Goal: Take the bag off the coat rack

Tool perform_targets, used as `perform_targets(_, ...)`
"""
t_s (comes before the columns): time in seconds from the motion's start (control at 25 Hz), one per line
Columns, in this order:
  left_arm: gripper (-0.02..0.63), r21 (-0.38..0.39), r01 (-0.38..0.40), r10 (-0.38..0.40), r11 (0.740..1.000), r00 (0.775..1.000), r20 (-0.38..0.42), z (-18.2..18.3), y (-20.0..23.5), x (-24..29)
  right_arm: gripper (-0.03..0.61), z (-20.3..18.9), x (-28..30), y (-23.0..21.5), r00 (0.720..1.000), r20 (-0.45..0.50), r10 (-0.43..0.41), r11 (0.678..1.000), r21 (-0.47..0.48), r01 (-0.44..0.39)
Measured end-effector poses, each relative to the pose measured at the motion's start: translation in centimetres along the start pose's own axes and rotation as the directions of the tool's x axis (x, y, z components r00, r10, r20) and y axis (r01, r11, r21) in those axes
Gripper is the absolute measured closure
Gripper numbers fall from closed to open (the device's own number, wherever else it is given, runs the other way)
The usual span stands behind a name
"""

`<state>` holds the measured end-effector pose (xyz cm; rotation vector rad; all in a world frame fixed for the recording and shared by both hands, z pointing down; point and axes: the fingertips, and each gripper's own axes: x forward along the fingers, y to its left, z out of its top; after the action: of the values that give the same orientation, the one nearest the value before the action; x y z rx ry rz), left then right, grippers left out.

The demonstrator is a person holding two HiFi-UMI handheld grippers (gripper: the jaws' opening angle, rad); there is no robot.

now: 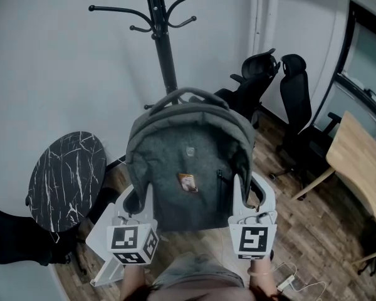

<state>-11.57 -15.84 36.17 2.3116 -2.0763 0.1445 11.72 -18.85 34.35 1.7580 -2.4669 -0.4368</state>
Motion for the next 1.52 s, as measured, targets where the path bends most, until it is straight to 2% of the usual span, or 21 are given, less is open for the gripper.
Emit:
perform_targets(0.76,0.535,-0.019,0.013,-0.013,1.000,0.999,-0.036,-1.1,2.5,1.4,0.505,-0.6,2.2,2.1,0.999,-0.036,0.014,1.000,-0.025,-0.015)
perform_targets(1.52,0.535,-0.045,0.060,-0.062,0.997,0.997,-0.055,-1.7,4.4,4.5,0.505,-1.0,5.0,2.9,0.997,-0.071,-0.030,0.999,-0.033,0.028)
